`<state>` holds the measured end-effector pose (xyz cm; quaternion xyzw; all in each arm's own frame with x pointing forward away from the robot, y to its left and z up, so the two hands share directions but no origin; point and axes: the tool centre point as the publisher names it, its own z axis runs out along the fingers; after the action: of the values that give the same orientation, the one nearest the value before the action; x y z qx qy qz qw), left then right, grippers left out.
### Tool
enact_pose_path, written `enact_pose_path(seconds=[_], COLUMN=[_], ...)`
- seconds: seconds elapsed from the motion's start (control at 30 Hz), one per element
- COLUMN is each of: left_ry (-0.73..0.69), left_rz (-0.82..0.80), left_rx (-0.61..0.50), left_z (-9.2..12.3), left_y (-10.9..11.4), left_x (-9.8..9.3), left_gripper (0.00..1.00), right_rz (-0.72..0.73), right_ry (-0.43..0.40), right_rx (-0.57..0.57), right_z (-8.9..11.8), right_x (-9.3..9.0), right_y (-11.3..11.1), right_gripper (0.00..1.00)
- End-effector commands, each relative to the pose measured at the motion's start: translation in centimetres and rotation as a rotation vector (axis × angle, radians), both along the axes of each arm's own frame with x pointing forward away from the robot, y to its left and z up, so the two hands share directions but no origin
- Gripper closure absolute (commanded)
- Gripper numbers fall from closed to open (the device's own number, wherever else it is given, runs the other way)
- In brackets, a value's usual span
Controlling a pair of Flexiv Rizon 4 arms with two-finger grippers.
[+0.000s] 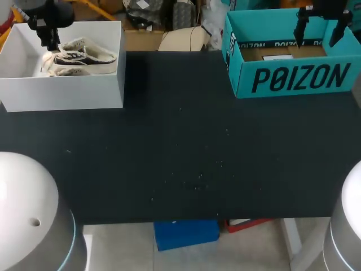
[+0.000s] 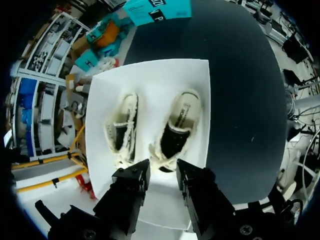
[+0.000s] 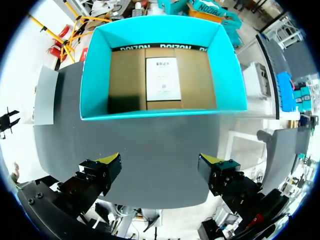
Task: Take the shoe out of the shoebox, open the shoe tongue, remove and reinsert the insole, then place the shoe into the shoebox
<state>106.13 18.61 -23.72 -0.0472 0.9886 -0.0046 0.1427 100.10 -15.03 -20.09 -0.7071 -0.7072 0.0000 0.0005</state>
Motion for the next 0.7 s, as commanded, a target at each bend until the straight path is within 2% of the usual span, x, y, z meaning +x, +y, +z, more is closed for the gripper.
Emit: enact_pose_path(seconds=[0.03, 0.2, 0.33, 0.5, 0.7], left_ry=[0.013, 0.041, 0.061, 0.079, 0.113], left_rz=[-0.154, -0.126, -0.106, -0.103, -0.093], left_rx=[-0.011, -0.061, -0.061, -0.026, -0.035], left_z=[-2.6, -4.4, -5.7, -7.6, -10.4], left_y=[-0.5, -1.6, -2.0, -2.3, -2.5], left_x=[1.7, 2.0, 2.5, 3.3, 4.5], left_gripper=[0.61, 0.63, 0.64, 0.61, 0.60], right_rz=[0.000, 0.000, 0.000, 0.000, 0.000], right_ry=[0.000, 0.000, 0.000, 0.000, 0.000], right_rx=[-0.001, -0.001, -0.001, -0.001, -0.001], right_z=[0.1, 0.1, 0.1, 0.1, 0.1], right_x=[0.0, 0.0, 0.0, 0.0, 0.0], right_y=[0.0, 0.0, 0.0, 0.0, 0.0], right_gripper=[0.00, 0.00, 0.00, 0.00, 0.00])
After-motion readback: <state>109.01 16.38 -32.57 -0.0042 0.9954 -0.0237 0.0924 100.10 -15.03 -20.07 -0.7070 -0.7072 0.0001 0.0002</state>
